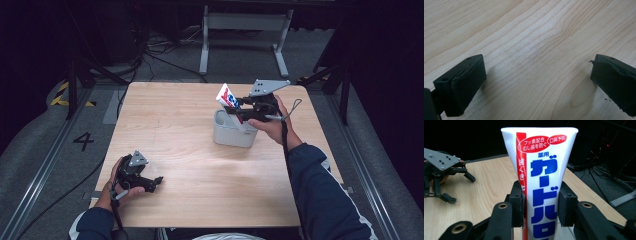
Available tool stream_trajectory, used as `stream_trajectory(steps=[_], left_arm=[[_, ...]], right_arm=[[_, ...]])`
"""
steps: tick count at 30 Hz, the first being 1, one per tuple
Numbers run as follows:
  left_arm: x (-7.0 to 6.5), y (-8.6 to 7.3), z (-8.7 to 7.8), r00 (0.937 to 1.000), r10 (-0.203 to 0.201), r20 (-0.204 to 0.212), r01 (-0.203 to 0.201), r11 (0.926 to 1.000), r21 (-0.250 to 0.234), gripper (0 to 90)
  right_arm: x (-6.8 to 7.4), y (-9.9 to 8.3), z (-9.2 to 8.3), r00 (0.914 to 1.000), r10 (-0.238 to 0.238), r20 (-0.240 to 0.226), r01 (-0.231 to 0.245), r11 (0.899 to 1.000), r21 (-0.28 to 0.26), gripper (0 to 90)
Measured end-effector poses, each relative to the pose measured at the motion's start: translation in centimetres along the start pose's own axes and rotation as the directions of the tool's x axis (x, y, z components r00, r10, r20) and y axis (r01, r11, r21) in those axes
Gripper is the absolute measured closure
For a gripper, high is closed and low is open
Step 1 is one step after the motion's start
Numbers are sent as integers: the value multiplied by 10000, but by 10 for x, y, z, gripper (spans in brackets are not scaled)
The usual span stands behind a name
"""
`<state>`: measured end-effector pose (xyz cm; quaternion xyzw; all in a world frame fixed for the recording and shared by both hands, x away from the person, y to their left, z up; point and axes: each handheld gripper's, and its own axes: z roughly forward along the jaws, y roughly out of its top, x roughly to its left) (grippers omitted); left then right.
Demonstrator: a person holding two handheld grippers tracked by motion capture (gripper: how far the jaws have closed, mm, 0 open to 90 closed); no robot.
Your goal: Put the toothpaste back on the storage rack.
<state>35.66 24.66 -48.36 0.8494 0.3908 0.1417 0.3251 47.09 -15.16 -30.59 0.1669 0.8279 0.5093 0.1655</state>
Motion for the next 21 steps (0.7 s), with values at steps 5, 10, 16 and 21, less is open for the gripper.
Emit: stream_trajectory(steps=[5, 10, 16, 21], left_arm=[[0, 0, 0, 10000, 24, 7, -24, 10000, 7, 4], [1, 0, 0, 10000, 55, 39, -55, 10000, 12, 3], [1, 0, 0, 10000, 24, 42, -24, 10000, -12, 3], [0, 0, 0, 10000, 20, 44, -20, 10000, -14, 3]], right_arm=[[-8, 3, 7, 9999, 108, 100, -108, 9999, 1, 638], [-13, 0, 15, 9999, 109, 15, -109, 9999, 120, 638], [-18, -3, 19, 9998, 169, 105, -171, 9997, 197, 637], [-24, -7, 24, 9997, 198, 142, -202, 9995, 230, 636]])
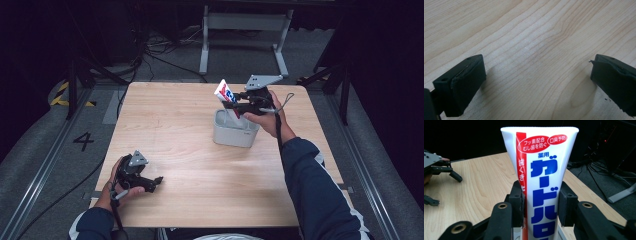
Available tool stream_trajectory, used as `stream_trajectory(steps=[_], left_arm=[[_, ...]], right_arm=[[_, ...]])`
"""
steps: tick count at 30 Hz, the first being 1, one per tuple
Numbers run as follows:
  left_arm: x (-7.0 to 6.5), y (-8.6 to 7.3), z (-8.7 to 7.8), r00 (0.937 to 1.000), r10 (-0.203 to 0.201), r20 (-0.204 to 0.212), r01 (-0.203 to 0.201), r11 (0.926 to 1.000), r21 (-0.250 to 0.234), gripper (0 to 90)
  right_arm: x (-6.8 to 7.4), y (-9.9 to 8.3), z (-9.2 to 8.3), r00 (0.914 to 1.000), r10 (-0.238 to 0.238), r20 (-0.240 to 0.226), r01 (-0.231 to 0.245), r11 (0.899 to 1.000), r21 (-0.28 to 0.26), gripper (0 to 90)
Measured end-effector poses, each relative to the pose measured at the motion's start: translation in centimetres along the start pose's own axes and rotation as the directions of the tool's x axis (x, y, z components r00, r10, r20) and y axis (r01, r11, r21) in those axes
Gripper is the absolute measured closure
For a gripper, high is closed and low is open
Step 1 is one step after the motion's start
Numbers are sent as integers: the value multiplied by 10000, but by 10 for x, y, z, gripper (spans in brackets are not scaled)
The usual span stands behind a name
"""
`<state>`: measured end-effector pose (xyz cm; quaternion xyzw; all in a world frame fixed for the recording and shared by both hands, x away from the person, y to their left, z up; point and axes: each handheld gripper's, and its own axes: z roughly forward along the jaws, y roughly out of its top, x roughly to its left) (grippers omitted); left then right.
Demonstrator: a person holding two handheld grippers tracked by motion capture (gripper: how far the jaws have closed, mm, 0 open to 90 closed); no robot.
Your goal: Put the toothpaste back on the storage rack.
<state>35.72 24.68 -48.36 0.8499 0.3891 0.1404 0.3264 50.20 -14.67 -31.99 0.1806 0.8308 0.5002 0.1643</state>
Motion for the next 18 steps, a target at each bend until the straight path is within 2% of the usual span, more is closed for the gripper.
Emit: stream_trajectory(steps=[9, 18], left_arm=[[0, 0, 0, 10000, 7, -5, -7, 10000, 3, 3], [0, 0, 0, 10000, 7, -1, -7, 10000, 5, 3]], right_arm=[[-5, -7, 6, 9998, -108, 165, 103, 9995, 307, 633], [-6, -13, 7, 9999, -30, 109, 27, 9994, 334, 631]])
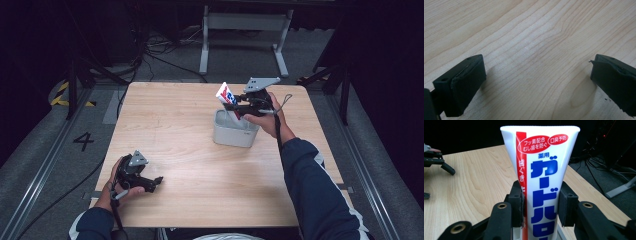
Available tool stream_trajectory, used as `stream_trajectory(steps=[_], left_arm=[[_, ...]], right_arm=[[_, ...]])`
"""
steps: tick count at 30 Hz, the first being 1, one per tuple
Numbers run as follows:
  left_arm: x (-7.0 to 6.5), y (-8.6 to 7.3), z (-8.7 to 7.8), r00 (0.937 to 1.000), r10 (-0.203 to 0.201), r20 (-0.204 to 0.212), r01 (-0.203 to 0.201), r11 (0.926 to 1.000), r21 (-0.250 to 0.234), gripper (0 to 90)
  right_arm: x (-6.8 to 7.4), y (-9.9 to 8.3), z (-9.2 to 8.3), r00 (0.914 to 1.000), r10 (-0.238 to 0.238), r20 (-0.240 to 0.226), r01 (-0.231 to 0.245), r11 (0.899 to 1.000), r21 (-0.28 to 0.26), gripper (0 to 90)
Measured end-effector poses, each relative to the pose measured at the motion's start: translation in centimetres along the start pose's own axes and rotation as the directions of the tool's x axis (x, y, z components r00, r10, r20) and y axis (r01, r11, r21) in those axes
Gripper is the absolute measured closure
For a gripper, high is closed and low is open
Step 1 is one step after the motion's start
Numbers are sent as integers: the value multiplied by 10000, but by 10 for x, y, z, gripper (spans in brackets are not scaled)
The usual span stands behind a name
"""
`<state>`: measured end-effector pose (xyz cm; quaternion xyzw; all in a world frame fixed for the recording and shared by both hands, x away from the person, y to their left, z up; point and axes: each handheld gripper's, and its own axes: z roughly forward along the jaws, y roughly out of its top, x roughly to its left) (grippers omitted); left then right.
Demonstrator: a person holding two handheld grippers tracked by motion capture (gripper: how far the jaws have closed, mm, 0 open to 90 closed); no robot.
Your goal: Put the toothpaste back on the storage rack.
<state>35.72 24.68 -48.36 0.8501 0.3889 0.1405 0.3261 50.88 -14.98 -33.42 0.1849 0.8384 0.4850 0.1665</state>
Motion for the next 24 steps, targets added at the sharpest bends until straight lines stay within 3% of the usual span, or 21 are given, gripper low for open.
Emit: stream_trajectory(steps=[17, 24], left_arm=[[0, 0, 0, 10000, 23, -12, -23, 10000, 9, 3], [0, 0, 0, 10000, 24, -10, -24, 10000, 7, 3]], right_arm=[[-2, -30, -15, 9995, 144, -280, -147, 9999, -91, 624], [0, -38, -21, 9996, -30, -273, 30, 10000, 18, 621]])
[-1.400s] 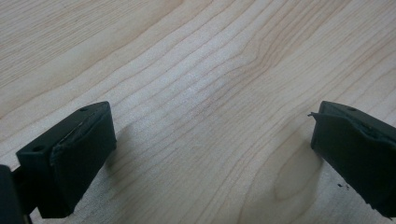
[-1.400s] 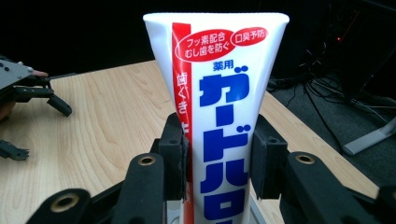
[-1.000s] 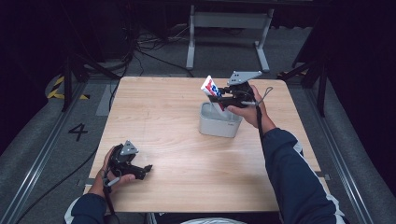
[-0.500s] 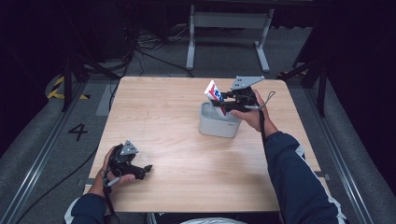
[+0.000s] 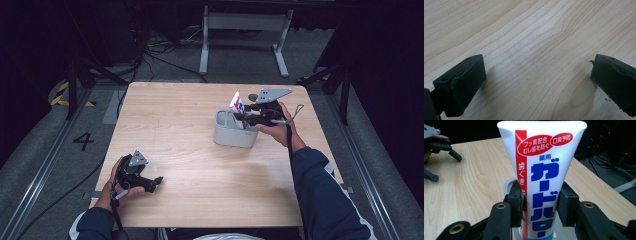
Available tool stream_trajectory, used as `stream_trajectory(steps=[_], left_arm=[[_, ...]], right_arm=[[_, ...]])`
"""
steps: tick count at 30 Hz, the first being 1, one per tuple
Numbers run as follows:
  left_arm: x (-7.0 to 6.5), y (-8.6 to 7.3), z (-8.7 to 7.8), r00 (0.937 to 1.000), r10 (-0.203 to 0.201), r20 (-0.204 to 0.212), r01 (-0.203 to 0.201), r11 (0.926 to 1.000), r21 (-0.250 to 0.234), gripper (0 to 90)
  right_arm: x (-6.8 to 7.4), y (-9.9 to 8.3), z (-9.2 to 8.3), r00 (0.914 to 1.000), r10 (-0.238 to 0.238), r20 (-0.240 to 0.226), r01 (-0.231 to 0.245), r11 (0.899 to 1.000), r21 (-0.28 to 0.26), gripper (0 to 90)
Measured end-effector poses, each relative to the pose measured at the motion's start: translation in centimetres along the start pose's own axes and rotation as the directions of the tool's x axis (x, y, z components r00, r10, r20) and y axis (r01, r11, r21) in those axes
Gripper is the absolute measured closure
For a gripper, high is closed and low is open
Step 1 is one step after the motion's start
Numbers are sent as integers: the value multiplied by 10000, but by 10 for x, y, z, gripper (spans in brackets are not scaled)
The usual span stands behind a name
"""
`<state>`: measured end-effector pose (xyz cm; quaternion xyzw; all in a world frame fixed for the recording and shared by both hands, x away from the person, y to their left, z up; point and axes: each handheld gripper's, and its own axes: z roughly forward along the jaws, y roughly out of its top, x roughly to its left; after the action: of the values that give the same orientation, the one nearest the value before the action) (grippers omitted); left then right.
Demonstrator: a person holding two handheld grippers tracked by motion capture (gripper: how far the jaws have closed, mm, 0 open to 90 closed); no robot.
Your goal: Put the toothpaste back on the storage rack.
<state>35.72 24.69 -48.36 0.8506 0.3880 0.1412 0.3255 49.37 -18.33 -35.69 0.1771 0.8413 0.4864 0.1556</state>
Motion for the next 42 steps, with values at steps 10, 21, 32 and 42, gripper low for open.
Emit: stream_trajectory(steps=[10, 21, 32, 42], left_arm=[[0, 0, 0, 10000, 3, 1, -3, 10000, 5, 3], [0, 0, 0, 10000, 0, 1, 0, 10000, 2, 3], [0, 0, 0, 10000, 9, 0, -9, 10000, 7, 3], [0, 0, 0, 10000, 11, -1, -11, 10000, 7, 3]], right_arm=[[2, -14, 0, 9999, -103, 32, 102, 9994, 337, 619], [2, -24, -4, 10000, -32, 41, 30, 9989, 477, 609], [1, -31, -5, 10000, 37, -51, -34, 9980, 630, 602], [4, -32, -5, 9998, -123, 146, 113, 9975, 695, 592]])
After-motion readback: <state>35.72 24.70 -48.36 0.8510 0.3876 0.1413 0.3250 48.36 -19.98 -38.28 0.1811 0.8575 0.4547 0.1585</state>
